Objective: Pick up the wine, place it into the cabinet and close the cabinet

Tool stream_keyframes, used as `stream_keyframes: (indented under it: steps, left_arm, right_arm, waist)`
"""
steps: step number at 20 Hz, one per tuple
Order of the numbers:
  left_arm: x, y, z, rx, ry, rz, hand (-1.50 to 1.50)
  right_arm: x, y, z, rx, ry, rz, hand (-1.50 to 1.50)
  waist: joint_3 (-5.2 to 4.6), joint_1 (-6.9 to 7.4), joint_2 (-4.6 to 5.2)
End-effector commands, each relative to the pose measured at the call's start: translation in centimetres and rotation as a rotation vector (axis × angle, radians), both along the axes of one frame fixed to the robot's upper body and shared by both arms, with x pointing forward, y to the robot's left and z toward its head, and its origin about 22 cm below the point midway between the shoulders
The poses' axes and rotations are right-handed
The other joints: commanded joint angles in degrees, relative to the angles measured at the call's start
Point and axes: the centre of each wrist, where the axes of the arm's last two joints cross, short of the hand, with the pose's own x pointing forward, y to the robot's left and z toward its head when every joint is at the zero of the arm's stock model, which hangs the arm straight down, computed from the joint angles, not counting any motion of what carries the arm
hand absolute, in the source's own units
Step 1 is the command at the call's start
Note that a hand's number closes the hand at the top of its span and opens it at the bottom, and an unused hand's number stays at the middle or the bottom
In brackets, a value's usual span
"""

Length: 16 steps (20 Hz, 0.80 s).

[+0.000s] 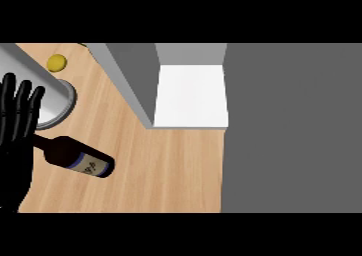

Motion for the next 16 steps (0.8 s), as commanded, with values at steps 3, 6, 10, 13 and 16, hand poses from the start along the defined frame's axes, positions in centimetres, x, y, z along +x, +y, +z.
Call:
stream_keyframes:
  steps: [3, 6, 10, 13, 16]
  left_arm:
    - [2.3, 0.4, 1.5, -0.053, 0.066, -0.219, -1.5]
    - [3.8, 1.3, 1.2, -0.145, 0.088, -0.442, -1.5]
    - [3.7, 0.4, 1.3, -0.24, 0.327, -0.572, -1.5]
    - [3.2, 1.5, 3.7, -0.271, 0.357, -0.604, -1.5]
    - [1.7, 1.7, 6.4, -0.272, 0.377, -0.612, -1.5]
  right_arm:
    - [-2.3, -0.1, -0.5, 0.044, -0.012, -0.001, -1.5]
    - [-2.1, 0.0, -0.1, 0.047, -0.038, 0.009, -1.5]
    - [-4.1, 2.3, 0.0, 0.015, 0.098, 0.362, -1.5]
    - [-6.7, 2.6, 2.5, 0.02, 0.099, 0.354, -1.5]
    - [-8.6, 1.9, 4.0, 0.025, 0.111, 0.354, -1.5]
  waist:
    - [-1.3, -2.02, -1.2]
    - [-1.4, -2.38, -1.0]
    - [-1.3, -1.89, -1.48]
    - [-1.34, -1.32, -1.45]
    - [-1.3, -0.97, -1.35]
